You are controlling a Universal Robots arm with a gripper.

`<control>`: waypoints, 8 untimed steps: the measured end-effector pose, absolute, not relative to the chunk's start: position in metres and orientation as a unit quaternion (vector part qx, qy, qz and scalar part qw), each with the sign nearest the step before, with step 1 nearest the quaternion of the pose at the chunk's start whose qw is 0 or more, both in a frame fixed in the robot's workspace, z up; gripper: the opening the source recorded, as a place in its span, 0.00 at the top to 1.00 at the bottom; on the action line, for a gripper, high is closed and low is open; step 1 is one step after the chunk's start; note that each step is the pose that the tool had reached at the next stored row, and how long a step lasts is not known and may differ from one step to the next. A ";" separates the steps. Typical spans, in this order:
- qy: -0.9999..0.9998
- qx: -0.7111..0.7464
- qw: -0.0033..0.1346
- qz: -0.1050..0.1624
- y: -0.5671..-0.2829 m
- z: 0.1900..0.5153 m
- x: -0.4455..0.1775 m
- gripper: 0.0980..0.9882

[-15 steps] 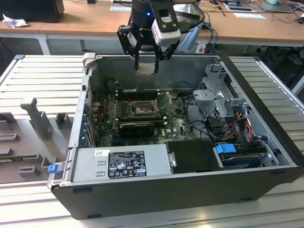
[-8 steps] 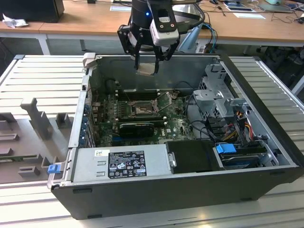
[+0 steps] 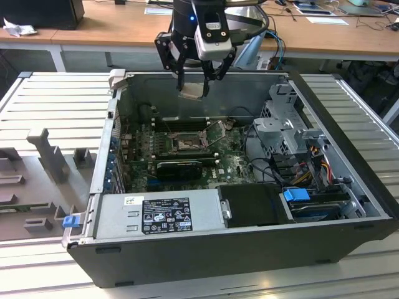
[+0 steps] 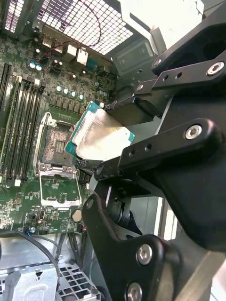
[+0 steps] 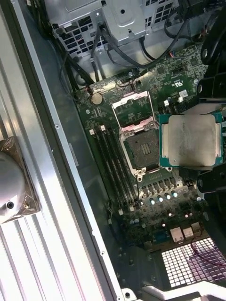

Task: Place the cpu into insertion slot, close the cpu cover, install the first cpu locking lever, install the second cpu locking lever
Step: 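Place the cpu into insertion slot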

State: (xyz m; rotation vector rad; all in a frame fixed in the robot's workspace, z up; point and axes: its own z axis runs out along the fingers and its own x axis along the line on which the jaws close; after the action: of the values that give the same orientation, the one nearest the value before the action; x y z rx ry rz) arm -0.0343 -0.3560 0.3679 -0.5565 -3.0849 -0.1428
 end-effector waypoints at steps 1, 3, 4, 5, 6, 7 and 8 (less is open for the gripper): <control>-0.982 -0.181 0.002 -0.046 -0.356 0.368 -0.034 0.52; -0.981 -0.190 0.001 -0.045 -0.356 0.368 -0.034 0.52; -0.980 -0.192 0.001 -0.045 -0.356 0.367 -0.034 0.52; -0.980 -0.194 0.001 -0.045 -0.356 0.367 -0.034 0.52; -0.980 -0.196 0.001 -0.045 -0.356 0.367 -0.034 0.52; -0.979 -0.197 0.001 -0.045 -0.356 0.367 -0.034 0.52; -0.979 -0.199 0.001 -0.045 -0.356 0.367 -0.034 0.52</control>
State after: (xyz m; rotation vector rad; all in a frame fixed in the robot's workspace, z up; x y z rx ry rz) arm -0.0342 -0.3560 0.3671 -0.6257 -3.0738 -0.1422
